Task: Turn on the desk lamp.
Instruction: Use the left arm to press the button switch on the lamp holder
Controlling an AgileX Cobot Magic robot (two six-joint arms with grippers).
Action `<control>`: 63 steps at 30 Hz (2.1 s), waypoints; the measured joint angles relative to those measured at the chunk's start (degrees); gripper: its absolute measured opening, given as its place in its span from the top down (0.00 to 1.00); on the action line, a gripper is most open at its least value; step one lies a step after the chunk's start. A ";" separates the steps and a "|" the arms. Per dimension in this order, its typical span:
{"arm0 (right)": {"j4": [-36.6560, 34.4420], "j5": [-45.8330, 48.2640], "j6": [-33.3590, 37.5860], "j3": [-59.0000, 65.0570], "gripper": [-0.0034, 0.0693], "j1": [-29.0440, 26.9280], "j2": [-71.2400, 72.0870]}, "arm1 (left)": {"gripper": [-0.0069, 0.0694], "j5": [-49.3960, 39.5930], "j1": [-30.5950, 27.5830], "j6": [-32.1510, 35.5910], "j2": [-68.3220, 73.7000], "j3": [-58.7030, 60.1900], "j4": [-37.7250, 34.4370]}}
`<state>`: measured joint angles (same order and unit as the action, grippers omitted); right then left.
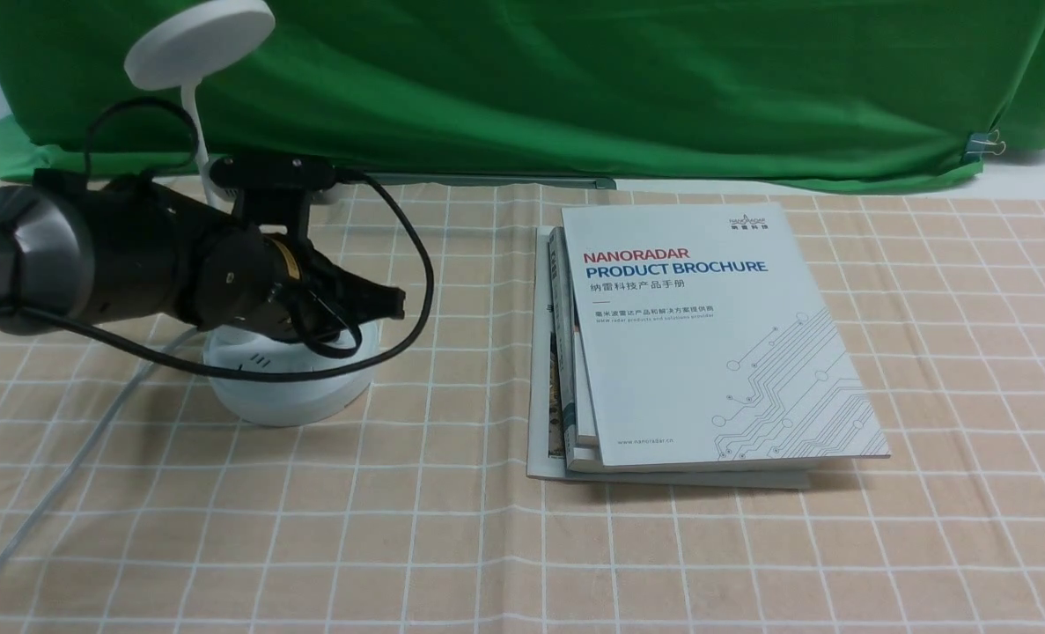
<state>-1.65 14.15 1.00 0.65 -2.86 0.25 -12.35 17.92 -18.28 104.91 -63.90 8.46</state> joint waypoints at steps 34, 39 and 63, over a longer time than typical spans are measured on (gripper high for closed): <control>0.00 0.04 0.00 0.00 0.62 0.00 0.00 | 0.91 -0.03 -0.49 -1.03 2.18 -0.39 -0.23; 0.00 0.04 0.00 0.00 0.62 0.00 0.00 | 0.91 -1.04 -0.49 0.17 0.26 -0.39 -0.25; 0.00 0.04 0.00 0.00 0.62 0.00 0.00 | 0.91 -3.05 -0.49 1.06 2.48 -0.51 -3.51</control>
<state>-1.65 14.19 1.00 0.65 -2.86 0.25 -15.40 17.43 -17.22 107.39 -64.41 4.94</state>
